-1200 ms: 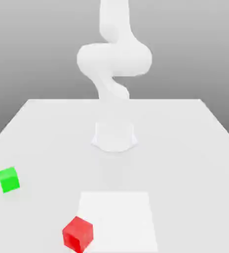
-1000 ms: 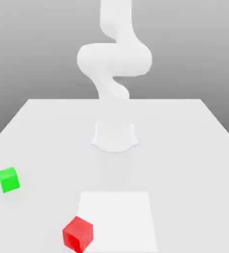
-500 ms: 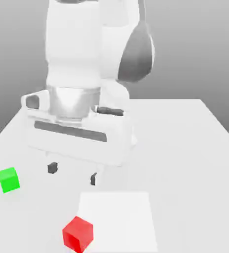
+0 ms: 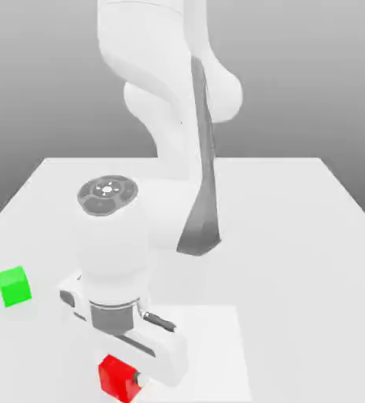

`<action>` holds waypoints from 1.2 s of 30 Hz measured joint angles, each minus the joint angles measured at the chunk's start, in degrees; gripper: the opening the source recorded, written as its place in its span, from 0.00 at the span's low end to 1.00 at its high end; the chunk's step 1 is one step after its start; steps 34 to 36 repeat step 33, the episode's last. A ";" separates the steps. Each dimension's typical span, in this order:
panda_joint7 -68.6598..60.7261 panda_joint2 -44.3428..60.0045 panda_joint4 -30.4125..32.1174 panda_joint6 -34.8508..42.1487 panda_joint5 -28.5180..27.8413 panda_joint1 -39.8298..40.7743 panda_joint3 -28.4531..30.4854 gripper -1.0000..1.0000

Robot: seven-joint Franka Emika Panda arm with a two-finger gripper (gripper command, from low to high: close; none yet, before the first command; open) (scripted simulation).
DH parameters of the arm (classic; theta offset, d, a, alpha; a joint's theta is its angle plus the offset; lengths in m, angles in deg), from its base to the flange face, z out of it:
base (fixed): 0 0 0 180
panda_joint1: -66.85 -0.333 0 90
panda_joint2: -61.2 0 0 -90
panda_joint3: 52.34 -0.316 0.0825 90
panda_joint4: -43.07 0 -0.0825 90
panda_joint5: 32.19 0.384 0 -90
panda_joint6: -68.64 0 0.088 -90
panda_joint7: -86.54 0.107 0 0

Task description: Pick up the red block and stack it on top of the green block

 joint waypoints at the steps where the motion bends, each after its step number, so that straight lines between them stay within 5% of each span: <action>1: 0.01 -0.58 0.10 0.47 0.02 0.04 -0.03 0.00; 9: -1.91 -12.08 3.29 8.88 -1.25 3.01 3.35 0.00; 23: -15.87 -22.92 12.09 10.73 -1.85 24.03 16.07 0.00; 30: -23.27 -14.16 12.70 1.78 5.81 28.23 12.87 0.00; 31: -23.84 -12.78 12.65 0.53 6.59 28.75 12.14 1.00; 36: -23.84 -12.78 12.65 0.53 6.59 28.75 12.14 1.00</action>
